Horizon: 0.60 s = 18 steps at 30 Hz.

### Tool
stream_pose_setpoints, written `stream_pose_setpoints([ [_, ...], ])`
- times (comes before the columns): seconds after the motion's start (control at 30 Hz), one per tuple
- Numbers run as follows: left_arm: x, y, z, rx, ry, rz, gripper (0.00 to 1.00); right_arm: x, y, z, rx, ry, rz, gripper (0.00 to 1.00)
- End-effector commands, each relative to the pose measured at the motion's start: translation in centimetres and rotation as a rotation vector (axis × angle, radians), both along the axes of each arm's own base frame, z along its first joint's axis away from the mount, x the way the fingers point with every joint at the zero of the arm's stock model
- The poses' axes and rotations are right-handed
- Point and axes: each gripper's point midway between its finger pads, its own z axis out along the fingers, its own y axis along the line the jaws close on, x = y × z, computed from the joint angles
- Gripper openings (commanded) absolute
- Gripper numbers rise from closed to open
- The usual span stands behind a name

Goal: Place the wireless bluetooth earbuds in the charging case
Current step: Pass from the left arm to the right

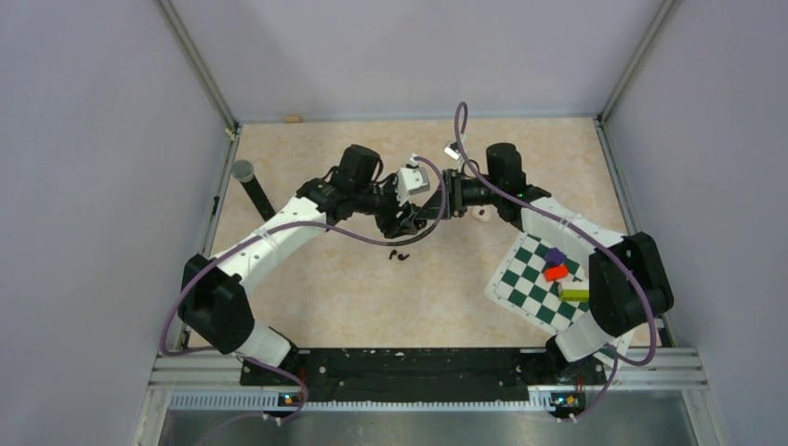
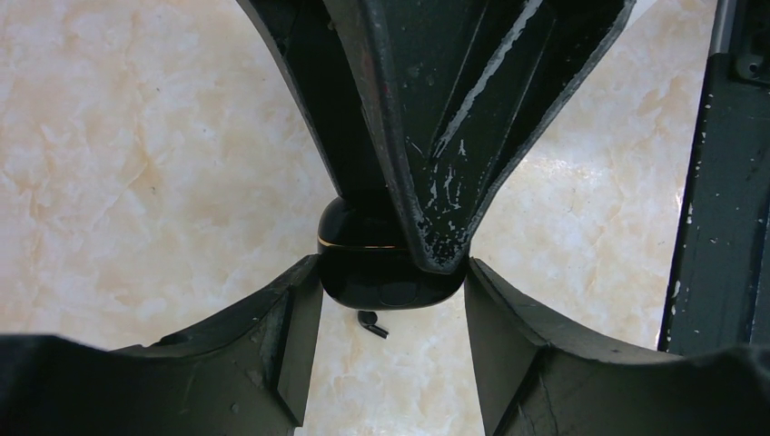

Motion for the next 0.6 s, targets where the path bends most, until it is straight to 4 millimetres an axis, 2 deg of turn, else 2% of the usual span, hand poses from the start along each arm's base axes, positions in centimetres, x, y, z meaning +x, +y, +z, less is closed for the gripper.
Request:
stream_pose_setpoints([
  [0.0,0.9,-0.5,-0.2,0.0,-0.047,0.024,0.6,0.2,1.2,2.1,0.036,-0.018,0.015,0.49],
  [0.2,1.0,-0.5,-0.3,0.005,-0.051,0.03,0.6,-0.2,1.3,2.0,0.032,0.037,0.005,0.41],
  [0.57,0.9,-0.7,-0.1,-0.002,-0.046,0.024,0.6,0.4,1.3,0.5,-0.013,0.049,-0.024,0.42],
])
